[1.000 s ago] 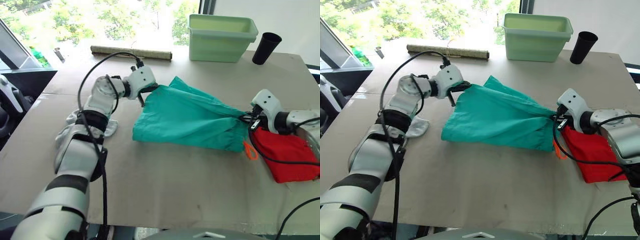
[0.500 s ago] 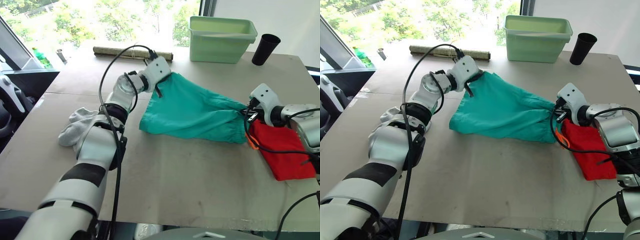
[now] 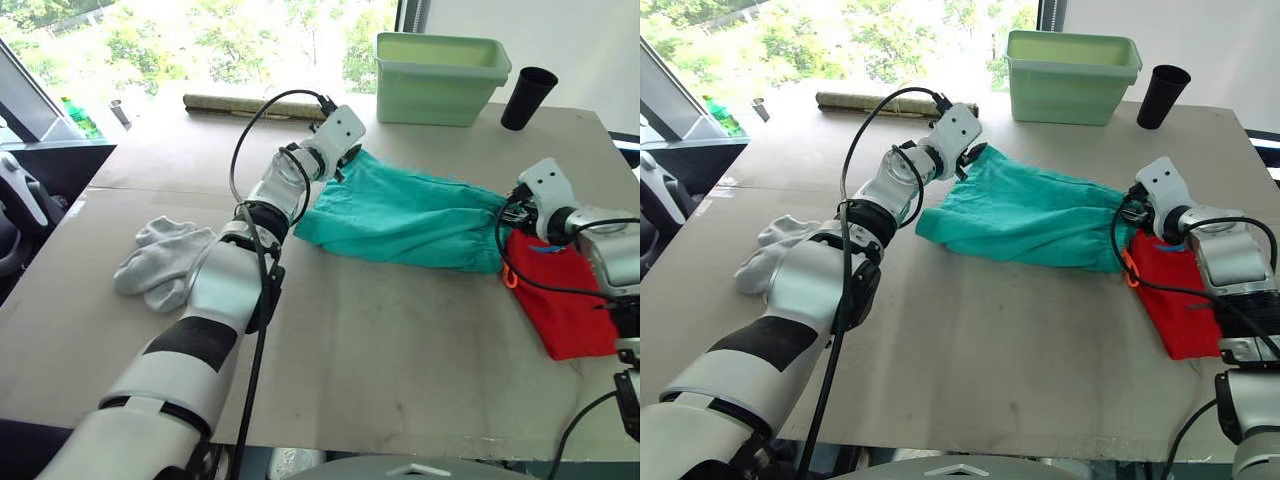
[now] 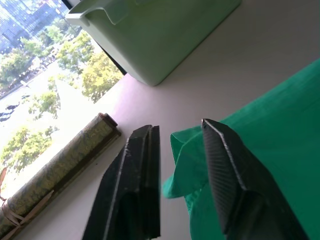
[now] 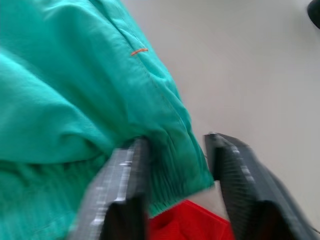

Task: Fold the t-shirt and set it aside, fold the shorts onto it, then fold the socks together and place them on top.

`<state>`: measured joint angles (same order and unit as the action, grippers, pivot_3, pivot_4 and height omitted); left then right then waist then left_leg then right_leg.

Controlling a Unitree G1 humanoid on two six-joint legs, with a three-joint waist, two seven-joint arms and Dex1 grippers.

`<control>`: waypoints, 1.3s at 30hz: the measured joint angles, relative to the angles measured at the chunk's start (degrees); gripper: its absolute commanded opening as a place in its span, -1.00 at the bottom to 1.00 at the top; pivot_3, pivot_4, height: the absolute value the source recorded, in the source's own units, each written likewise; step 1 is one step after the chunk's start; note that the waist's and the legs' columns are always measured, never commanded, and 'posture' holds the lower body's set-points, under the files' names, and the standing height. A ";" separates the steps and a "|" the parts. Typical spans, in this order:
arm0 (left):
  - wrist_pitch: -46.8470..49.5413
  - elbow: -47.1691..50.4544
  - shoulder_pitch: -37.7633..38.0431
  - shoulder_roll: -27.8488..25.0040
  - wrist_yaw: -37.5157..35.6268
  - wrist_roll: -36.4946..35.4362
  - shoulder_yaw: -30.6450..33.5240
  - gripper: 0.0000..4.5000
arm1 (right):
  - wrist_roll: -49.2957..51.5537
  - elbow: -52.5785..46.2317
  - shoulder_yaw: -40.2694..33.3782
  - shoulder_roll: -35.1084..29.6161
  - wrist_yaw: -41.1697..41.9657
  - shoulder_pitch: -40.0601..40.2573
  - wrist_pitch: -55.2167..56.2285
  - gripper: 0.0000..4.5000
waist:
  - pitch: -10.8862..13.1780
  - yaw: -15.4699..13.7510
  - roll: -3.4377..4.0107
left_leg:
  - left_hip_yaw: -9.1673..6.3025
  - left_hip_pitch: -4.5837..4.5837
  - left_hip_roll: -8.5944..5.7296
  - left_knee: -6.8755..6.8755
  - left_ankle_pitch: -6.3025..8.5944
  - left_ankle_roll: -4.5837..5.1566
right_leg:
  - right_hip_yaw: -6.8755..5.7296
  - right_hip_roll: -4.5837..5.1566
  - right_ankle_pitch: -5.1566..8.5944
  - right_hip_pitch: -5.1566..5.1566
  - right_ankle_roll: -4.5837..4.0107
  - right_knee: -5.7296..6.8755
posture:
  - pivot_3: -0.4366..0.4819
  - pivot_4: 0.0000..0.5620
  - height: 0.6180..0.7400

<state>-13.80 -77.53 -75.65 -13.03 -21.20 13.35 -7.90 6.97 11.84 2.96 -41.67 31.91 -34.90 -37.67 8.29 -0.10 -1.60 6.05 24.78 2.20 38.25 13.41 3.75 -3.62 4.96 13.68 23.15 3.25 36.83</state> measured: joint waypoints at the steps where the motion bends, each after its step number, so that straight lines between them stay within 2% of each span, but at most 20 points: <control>1: 2.16 0.60 0.46 0.71 -4.62 -5.85 5.92 0.09 | 2.00 -7.36 -4.05 0.27 -0.22 4.11 -2.17 -0.01 | 0.00 -0.16 0.02 | -0.08 0.05 0.17 -0.03 0.00 -0.01 | -0.04 0.03 0.02 0.01 0.00 0.00 | -0.05 -0.47 1.00; 2: 5.14 2.49 1.76 -0.02 -11.00 -12.33 11.38 0.09 | 5.85 -16.66 -8.19 1.20 0.03 8.04 -4.83 -0.01 | -0.01 -0.16 0.04 | -0.07 0.04 0.18 -0.07 0.00 -0.01 | -0.05 0.03 0.02 0.02 0.00 -0.03 | -0.05 -0.47 1.00; 4: 8.99 7.27 4.41 -0.73 -17.45 -18.30 15.51 0.09 | 9.59 -26.73 -12.59 3.63 -0.78 11.01 -6.06 -0.01 | -0.01 0.23 0.05 | -0.10 0.02 0.16 -0.05 0.00 -0.03 | -0.06 0.02 0.01 -0.01 0.01 -0.01 | -0.05 -0.47 1.00; 7: 17.95 23.73 12.45 2.84 -19.53 -24.36 17.38 0.09 | 10.12 -35.99 -13.67 10.88 -6.63 12.72 -5.03 -0.01 | -0.03 0.44 0.06 | -0.18 -0.10 0.15 0.09 0.00 -0.04 | -0.06 0.02 0.00 -0.19 0.01 0.02 | -0.05 -0.47 1.00; 8: 21.22 31.06 16.29 5.37 -18.21 -25.66 17.13 0.09 | 8.66 -36.43 -12.49 14.64 -10.03 13.01 -3.86 -0.01 | -0.05 0.53 0.06 | -0.19 -0.17 0.14 0.14 0.00 -0.04 | -0.05 0.05 0.00 -0.30 0.01 0.04 | -0.05 -0.47 1.00; 9: 22.14 32.89 17.27 5.97 -17.83 -26.03 16.90 0.09 | 8.19 -36.38 -12.01 15.52 -10.96 13.07 -3.58 -0.01 | -0.05 0.50 0.06 | -0.21 -0.17 0.13 0.13 0.00 -0.03 | -0.05 0.06 0.00 -0.33 0.01 0.04 | -0.05 -0.47 1.00; 10: 24.90 37.36 20.49 9.29 -15.76 -26.42 15.51 0.09 | 6.24 -35.11 -9.38 18.79 -14.53 13.10 -2.12 -0.01 | -0.03 0.20 0.08 | -0.25 -0.08 0.05 0.17 -0.01 -0.02 | -0.07 0.11 0.00 -0.31 0.01 0.04 | -0.05 -0.47 1.00; 11: 25.54 41.57 24.37 12.74 -12.07 -25.84 14.37 0.09 | 2.57 -31.93 -7.85 25.10 -20.49 12.85 1.99 -0.01 | -0.14 0.36 0.01 | -0.24 -0.19 0.05 0.22 -0.01 -0.01 | 0.01 0.09 -0.05 -0.40 0.04 0.04 | -0.05 -0.47 1.00; 14: 25.43 42.81 28.86 19.41 -6.98 -23.49 9.83 0.09 | -3.21 -21.72 -3.48 33.78 -29.75 12.65 9.15 -0.01 | -0.12 0.17 0.07 | -0.23 -0.13 -0.01 0.23 -0.02 0.00 | 0.00 0.09 -0.07 -0.36 0.07 0.04 | -0.05 -0.47 1.00; 16: 22.11 39.41 28.23 20.17 -2.97 -20.49 7.20 0.09 | -6.31 -14.10 -1.47 36.66 -33.77 12.56 14.49 -0.01 | -0.14 0.49 0.11 | -0.17 -0.21 -0.05 0.19 -0.02 0.00 | 0.08 0.05 -0.07 -0.35 0.07 0.04 | -0.05 -0.47 1.00; 20: 16.85 28.07 26.03 18.10 6.08 -16.49 7.50 0.09 | -11.22 -2.94 -1.55 36.00 -38.70 12.75 19.91 -0.01 | -0.16 0.83 0.15 | -0.15 -0.29 -0.01 0.08 -0.02 0.00 | 0.08 0.02 -0.07 -0.34 0.07 0.04 | -0.05 -0.47 1.00; 25: 13.88 23.14 25.52 13.98 10.06 -15.68 8.60 0.09 | -11.40 -3.75 -1.84 33.85 -37.35 16.35 22.08 -0.01 | -0.39 0.81 0.26 | -0.18 -0.38 0.08 0.04 -0.01 -0.01 | 0.05 0.03 -0.06 -0.44 0.07 0.00 | -0.05 -0.47 1.00; 28: 12.87 24.30 26.88 12.31 9.84 -16.81 10.36 0.15 | -9.00 -7.58 -2.67 32.30 -33.43 19.21 22.36 0.38 | -0.50 0.79 0.35 | -0.17 -0.48 0.08 0.04 0.01 0.00 | 0.07 0.07 -0.06 -0.55 0.07 0.00 | -0.05 -0.47 1.00; 29: 12.49 25.65 28.05 12.18 9.02 -18.67 12.15 0.15 | -7.77 -10.02 -3.36 31.29 -31.32 20.24 22.30 0.63 | -0.51 0.85 0.35 | -0.17 -0.48 0.08 0.05 0.01 0.00 | 0.09 0.08 -0.06 -0.54 0.07 0.00 | -0.05 -0.47 1.00; 30: 12.22 26.46 28.78 12.08 8.40 -19.72 12.98 0.27 | -7.18 -11.28 -3.85 30.66 -30.38 20.60 22.21 0.79 | -0.51 0.87 0.35 | -0.17 -0.48 0.09 0.05 0.01 0.00 | 0.10 0.08 -0.06 -0.53 0.06 0.01 | -0.05 -0.47 1.00; 31: 12.28 27.74 29.65 11.97 7.14 -21.03 13.93 0.40 | -6.18 -13.13 -4.56 29.97 -29.15 20.93 21.68 0.98 | -0.50 0.87 0.36 | -0.17 -0.47 0.09 0.05 0.01 0.00 | 0.10 0.08 -0.06 -0.52 0.06 0.01 | -0.05 -0.47 1.00; 34: 17.76 39.03 34.71 10.29 -3.41 -28.59 15.07 0.96 | 0.29 -25.59 -6.14 25.69 -21.85 23.35 16.22 1.00 | -0.44 1.11 0.46 | -0.17 -0.35 0.18 0.02 0.00 -0.02 | 0.13 0.02 -0.06 -0.37 0.05 0.04 | -0.05 -0.47 1.00; 37: 26.46 50.49 37.25 5.03 -13.52 -33.56 12.90 0.99 | 4.58 -35.86 -5.53 20.10 -15.20 25.28 10.92 1.00 | -0.44 1.08 0.46 | -0.23 -0.29 0.21 0.01 0.00 -0.02 | 0.06 -0.04 -0.05 -0.32 0.03 0.01 | -0.05 -0.47 1.00; 38: 30.45 58.29 39.13 -0.94 -21.23 -34.64 9.40 0.99 | 6.79 -41.19 -4.63 15.66 -11.07 27.52 7.59 1.00 | -0.44 1.07 0.47 | -0.23 -0.32 0.20 -0.04 0.00 -0.03 | 0.06 -0.03 -0.04 -0.33 0.02 -0.02 | -0.05 -0.47 1.00; 39: 32.07 61.63 40.02 -4.00 -25.12 -35.20 8.11 0.99 | 7.57 -43.07 -4.21 13.77 -9.23 28.51 6.07 1.00 | -0.45 1.06 0.48 | -0.22 -0.34 0.21 -0.05 0.01 -0.03 | 0.07 -0.03 -0.03 -0.35 0.01 -0.05 | -0.05 -0.47 1.00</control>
<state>18.27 -15.90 -35.63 -17.02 -46.32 -21.84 0.21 14.54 -31.23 -1.25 -27.90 22.68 -6.39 -31.60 7.84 0.96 -1.12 5.83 24.44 2.40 38.20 13.42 3.72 -3.55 4.93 13.65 22.80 3.26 36.78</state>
